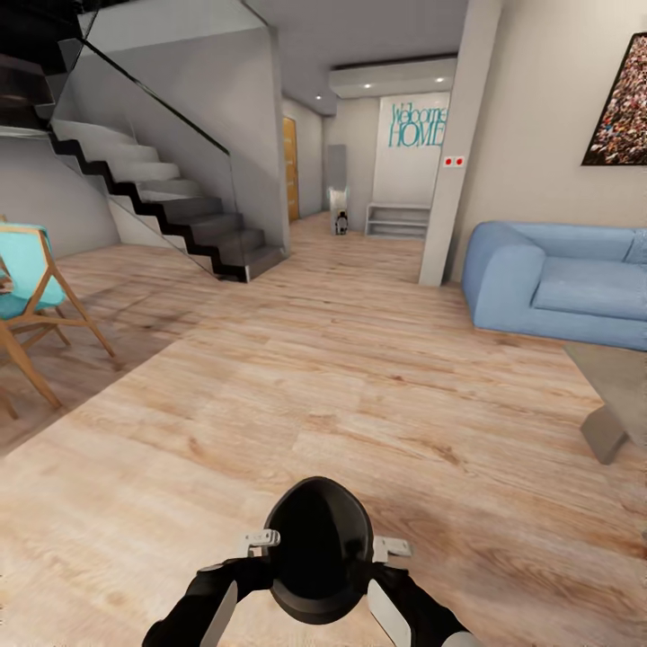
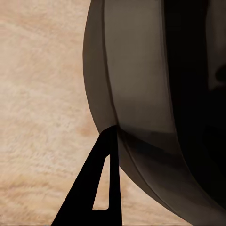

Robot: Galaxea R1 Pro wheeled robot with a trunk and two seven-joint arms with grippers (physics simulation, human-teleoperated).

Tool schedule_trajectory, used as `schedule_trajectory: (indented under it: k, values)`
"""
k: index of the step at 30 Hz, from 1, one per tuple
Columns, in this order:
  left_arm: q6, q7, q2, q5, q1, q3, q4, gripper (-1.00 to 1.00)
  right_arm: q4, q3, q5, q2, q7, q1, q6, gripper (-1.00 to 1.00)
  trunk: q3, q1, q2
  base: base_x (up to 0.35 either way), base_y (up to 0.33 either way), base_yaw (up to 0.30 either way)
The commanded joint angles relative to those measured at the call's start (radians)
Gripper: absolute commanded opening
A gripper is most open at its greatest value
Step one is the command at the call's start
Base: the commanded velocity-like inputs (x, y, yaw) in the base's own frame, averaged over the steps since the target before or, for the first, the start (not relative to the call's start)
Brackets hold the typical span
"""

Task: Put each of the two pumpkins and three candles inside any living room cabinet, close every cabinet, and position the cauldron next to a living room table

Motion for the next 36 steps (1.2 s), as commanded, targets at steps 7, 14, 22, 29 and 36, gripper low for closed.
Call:
schedule_trajectory:
  k: [7, 14, 22, 29, 36]
  values:
    - [0.001, -0.006, -0.001, 0.024, 0.0, -0.014, -0.001, -1.0, -0.012, -0.004, -0.022, 0.001, 0.026, -0.001, -0.003, -1.0, 0.025, -0.017, 0.029, -0.216, -0.002, -0.116]
    - [-0.002, -0.008, -0.002, 0.022, 0.0, -0.014, -0.001, -1.0, -0.012, -0.004, -0.022, 0.001, 0.026, -0.001, -0.002, -1.0, 0.049, -0.044, 0.078, -0.105, -0.082, -0.265]
    - [-0.013, -0.008, 0.002, 0.022, 0.0, -0.013, -0.01, -1.0, -0.012, -0.004, -0.022, 0.001, 0.026, -0.001, -0.002, -1.0, 0.055, -0.047, 0.085, -0.016, -0.02, -0.276]
    - [-0.013, -0.005, 0.003, 0.022, 0.0, -0.014, -0.01, -1.0, -0.012, -0.004, -0.022, 0.001, 0.026, -0.001, -0.002, -1.0, 0.058, -0.047, 0.085, -0.035, -0.024, -0.276]
    - [-0.014, -0.005, 0.003, 0.022, 0.0, -0.014, -0.01, -1.0, -0.012, -0.004, -0.022, 0.001, 0.026, -0.001, -0.001, -1.0, 0.061, -0.047, 0.085, -0.212, -0.187, -0.276]
